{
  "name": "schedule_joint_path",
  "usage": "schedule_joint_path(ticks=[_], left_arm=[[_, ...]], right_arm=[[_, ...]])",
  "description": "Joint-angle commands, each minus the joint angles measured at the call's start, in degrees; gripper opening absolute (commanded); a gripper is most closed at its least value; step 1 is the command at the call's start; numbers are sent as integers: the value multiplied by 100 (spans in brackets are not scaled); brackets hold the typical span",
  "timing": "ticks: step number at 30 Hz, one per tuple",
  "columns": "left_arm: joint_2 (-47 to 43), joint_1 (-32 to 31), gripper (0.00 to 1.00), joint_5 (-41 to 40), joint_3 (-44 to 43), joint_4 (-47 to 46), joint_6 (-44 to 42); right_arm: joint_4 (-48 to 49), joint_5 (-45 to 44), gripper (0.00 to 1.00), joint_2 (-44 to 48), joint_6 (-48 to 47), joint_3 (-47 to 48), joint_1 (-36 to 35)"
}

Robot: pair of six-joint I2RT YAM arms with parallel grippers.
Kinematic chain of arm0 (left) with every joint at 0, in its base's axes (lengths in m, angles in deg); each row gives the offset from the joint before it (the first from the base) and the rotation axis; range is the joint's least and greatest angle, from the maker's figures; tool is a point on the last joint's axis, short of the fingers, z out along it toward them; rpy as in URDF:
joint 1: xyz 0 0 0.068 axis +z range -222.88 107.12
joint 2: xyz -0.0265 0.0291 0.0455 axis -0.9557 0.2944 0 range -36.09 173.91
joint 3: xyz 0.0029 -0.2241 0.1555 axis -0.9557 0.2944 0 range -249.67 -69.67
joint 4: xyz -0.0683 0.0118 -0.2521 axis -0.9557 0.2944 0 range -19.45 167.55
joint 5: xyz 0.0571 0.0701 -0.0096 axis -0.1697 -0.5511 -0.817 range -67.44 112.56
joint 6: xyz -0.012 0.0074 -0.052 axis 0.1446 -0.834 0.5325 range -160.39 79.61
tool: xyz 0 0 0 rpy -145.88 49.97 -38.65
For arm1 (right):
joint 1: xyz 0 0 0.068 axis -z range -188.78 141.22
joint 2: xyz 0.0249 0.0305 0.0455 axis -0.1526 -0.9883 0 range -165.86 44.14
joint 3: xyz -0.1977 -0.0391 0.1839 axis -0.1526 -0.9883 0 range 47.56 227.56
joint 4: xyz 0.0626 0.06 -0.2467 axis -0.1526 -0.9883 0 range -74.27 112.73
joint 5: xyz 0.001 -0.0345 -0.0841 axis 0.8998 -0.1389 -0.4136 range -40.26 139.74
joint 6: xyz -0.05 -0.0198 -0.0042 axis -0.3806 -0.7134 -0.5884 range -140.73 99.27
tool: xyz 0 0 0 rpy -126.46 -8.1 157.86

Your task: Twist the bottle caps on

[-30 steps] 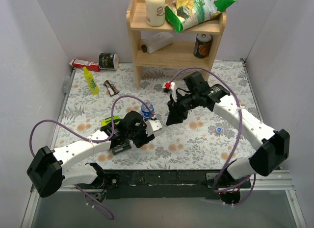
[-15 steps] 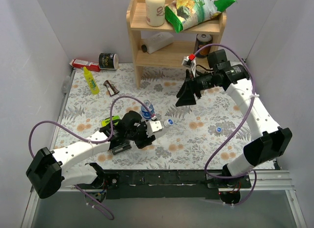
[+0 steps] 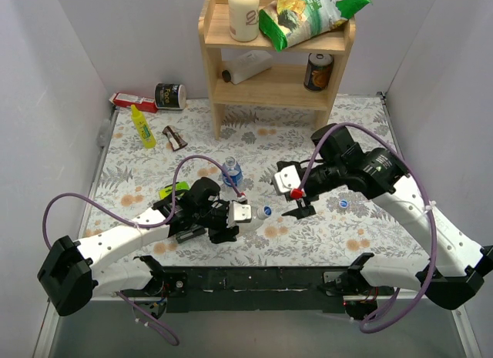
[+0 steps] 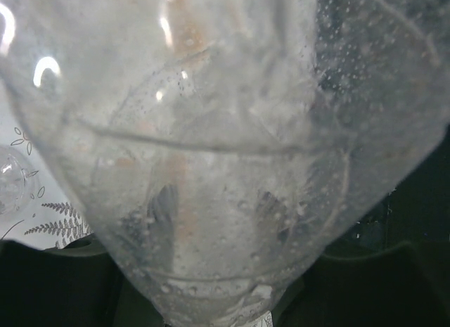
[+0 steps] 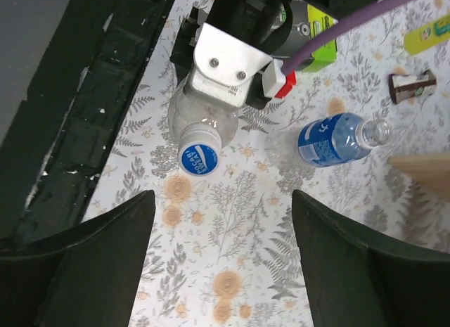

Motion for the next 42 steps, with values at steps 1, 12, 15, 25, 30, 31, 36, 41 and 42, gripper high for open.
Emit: schedule_joint_path(ticks=[1,12,15,25,30,31,36,41,42], left_arm=[[-194,9,0,349,-151,81,-173],[-194,18,0,410,-195,37,-182],[-203,27,0,410,-195,28,-182],[-238,53,0,428,-151,28,-261],[-247,53,0,174,-98,-191,-16],[-247,53,0,34,-89,-278,107],[-264,53,0,-1194,-229,-1043,1258],[-194,44,0,-1751,-397,-1263,1936],[-185,44,0,-1787,-380,-1264,1936]], right_arm=[[253,-538,82,-100,-690,25,-522],[50,-925,63,-249,-1078,-124,-1410],[76,-1065,58,-337,-1087,-133,-1446],[147,-1347,43,-364,-1175,-388,-1437],[270,-1198,20,-583,-421,-126,-1437],[366,-1180,17,-732,234,-63,-1428],[374,57,11,-1444,2680,360,-815],[1086,2031,1,-1664,4885,-440,511],[1435,2376,1,-1717,5247,-554,653]])
